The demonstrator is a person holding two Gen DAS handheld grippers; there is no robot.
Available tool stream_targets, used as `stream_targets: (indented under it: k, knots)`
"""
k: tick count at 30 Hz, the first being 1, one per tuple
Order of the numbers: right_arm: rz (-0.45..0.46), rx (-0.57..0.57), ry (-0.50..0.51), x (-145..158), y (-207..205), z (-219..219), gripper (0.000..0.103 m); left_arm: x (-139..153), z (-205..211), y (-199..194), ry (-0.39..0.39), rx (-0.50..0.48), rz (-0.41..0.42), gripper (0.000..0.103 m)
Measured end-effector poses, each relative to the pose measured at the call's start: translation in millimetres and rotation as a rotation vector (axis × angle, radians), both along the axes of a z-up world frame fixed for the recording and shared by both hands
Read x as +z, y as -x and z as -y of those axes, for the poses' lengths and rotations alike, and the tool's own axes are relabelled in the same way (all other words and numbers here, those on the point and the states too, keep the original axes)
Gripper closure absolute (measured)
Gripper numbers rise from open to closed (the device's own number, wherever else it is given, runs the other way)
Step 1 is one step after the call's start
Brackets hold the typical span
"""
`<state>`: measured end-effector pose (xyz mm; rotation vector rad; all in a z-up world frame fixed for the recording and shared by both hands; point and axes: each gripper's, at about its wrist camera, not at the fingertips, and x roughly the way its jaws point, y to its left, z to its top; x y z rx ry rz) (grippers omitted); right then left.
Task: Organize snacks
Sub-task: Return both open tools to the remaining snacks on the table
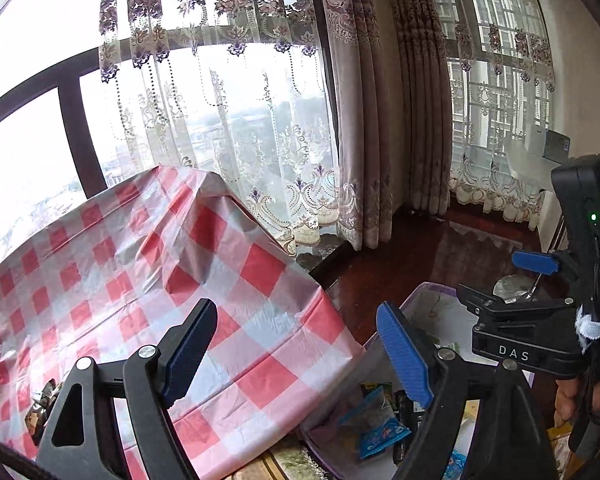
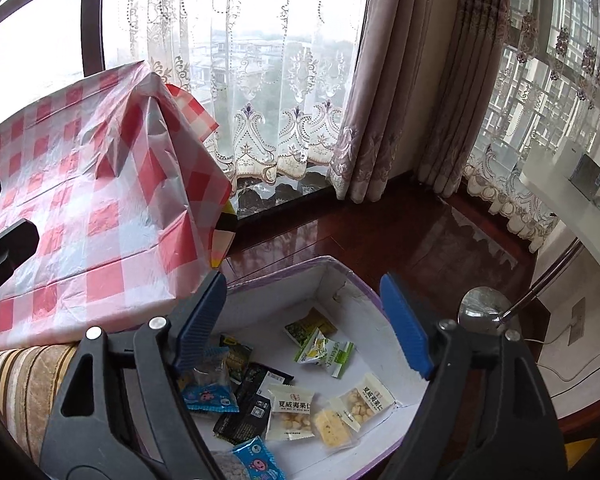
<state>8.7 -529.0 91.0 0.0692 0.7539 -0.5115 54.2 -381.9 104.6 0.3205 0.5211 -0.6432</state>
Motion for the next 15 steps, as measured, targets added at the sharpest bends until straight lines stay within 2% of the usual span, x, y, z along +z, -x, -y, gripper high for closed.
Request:
stream_targets:
  k: [5,9,15]
  knots:
    - [0.060,0.069,-0.025,9,-21,-28,0.022,9,-43,-20,0.079,0.053,-0.045,0.020]
    - [0.114,0.140,-0.145,16,-36,-45,0.021,17,-79,-34,0.118,0.140,-0.020,0.020]
    - [0.124,0.209,-0.153,21,-61,-80,0.021,17,-126,-56,0.162,0.198,-0.052,0.020]
